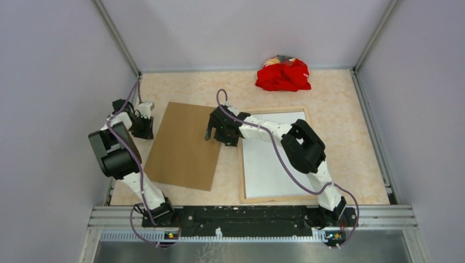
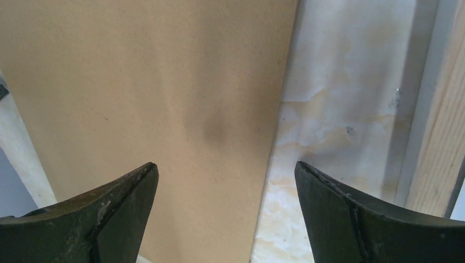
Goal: Put the photo into the frame
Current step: Pick up the photo frame item at the center of the board, then move the photo frame to the center of the board, then turn over the photo frame item on the photo frame.
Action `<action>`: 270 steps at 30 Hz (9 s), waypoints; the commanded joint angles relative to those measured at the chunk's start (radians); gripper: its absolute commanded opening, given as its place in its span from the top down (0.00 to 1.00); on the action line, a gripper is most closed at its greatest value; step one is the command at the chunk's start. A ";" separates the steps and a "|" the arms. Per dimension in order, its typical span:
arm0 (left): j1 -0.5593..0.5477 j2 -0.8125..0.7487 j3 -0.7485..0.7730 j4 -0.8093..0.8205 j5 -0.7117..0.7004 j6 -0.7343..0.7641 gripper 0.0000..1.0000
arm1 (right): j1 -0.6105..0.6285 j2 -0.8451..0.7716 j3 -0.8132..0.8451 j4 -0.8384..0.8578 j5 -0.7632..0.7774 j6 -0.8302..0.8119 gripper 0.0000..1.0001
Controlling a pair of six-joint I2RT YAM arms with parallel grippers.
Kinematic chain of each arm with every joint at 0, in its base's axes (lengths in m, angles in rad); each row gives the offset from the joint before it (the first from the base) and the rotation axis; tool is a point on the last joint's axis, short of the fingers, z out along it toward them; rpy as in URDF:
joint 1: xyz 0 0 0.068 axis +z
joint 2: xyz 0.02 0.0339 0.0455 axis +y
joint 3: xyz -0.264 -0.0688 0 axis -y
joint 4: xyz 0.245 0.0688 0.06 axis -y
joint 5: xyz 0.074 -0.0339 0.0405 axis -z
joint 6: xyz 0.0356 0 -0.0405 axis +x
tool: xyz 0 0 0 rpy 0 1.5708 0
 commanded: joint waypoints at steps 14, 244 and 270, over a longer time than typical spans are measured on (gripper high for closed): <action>-0.147 0.083 -0.037 -0.011 -0.008 -0.049 0.88 | -0.039 0.028 -0.138 0.298 -0.159 0.180 0.09; -0.969 -0.716 -0.016 0.318 0.022 0.735 1.00 | -0.652 -0.872 -0.174 0.029 -0.831 -0.237 0.42; -0.932 -0.689 0.203 -0.108 0.209 0.779 1.00 | -0.284 -1.035 -0.309 -0.230 -0.531 -1.635 0.18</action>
